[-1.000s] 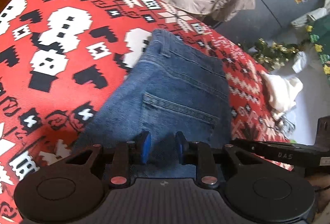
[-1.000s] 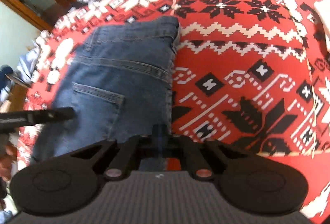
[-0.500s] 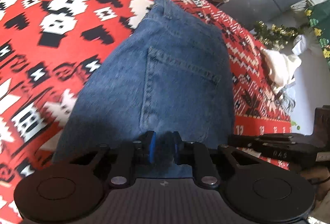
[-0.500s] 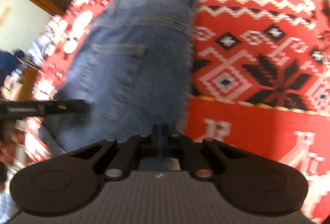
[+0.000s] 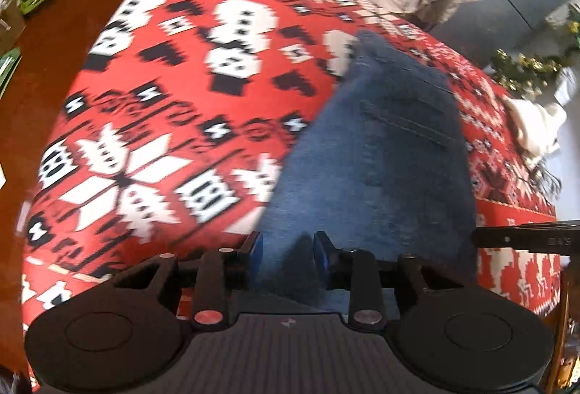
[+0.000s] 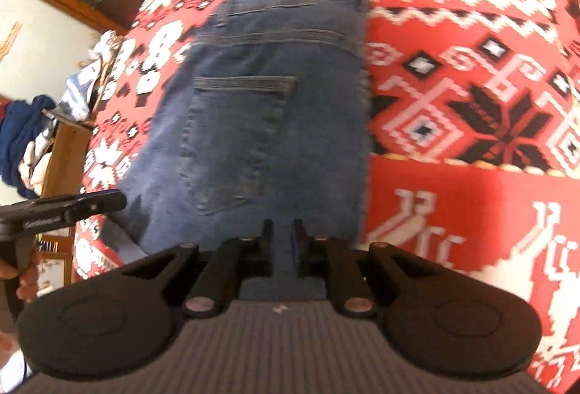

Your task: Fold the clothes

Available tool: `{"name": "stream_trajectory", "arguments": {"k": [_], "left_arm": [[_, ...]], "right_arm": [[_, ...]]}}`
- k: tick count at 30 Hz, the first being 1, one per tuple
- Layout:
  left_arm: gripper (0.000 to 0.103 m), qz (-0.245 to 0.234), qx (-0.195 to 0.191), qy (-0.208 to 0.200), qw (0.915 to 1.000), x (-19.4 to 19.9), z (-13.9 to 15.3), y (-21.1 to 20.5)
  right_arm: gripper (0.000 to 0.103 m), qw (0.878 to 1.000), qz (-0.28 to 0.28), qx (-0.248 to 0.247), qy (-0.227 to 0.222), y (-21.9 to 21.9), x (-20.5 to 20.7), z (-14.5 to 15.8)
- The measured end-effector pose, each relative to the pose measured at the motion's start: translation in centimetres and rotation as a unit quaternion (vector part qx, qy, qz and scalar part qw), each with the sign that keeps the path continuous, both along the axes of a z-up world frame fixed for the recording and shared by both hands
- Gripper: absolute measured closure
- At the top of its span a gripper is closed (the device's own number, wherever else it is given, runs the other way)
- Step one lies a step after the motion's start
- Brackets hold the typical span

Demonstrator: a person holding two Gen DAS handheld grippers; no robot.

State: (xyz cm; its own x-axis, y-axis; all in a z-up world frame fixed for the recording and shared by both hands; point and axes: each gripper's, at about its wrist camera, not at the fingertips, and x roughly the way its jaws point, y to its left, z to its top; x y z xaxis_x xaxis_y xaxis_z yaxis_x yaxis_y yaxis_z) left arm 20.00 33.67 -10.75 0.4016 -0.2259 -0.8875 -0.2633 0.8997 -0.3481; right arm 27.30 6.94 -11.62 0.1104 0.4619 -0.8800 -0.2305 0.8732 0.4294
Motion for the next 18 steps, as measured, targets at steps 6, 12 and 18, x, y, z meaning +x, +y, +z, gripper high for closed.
{"name": "stream_trajectory", "arguments": {"k": [6,12,18], "left_arm": [[0.072,-0.044,-0.008,0.017,0.9989,-1.1,-1.4,0.2],[0.078,-0.024,-0.057,0.031,0.9976,-1.5,-1.9,0.8],[0.090,-0.023,-0.039,0.021,0.9987,-1.9,-0.4,-0.5]], "right_arm": [[0.089,0.999,0.041,0.014,-0.003,4.1,0.4,1.0],[0.085,0.997,0.070,0.028,0.004,8.1,0.3,1.1],[0.081,0.994,0.085,0.062,0.027,11.5,0.6,1.3]]}}
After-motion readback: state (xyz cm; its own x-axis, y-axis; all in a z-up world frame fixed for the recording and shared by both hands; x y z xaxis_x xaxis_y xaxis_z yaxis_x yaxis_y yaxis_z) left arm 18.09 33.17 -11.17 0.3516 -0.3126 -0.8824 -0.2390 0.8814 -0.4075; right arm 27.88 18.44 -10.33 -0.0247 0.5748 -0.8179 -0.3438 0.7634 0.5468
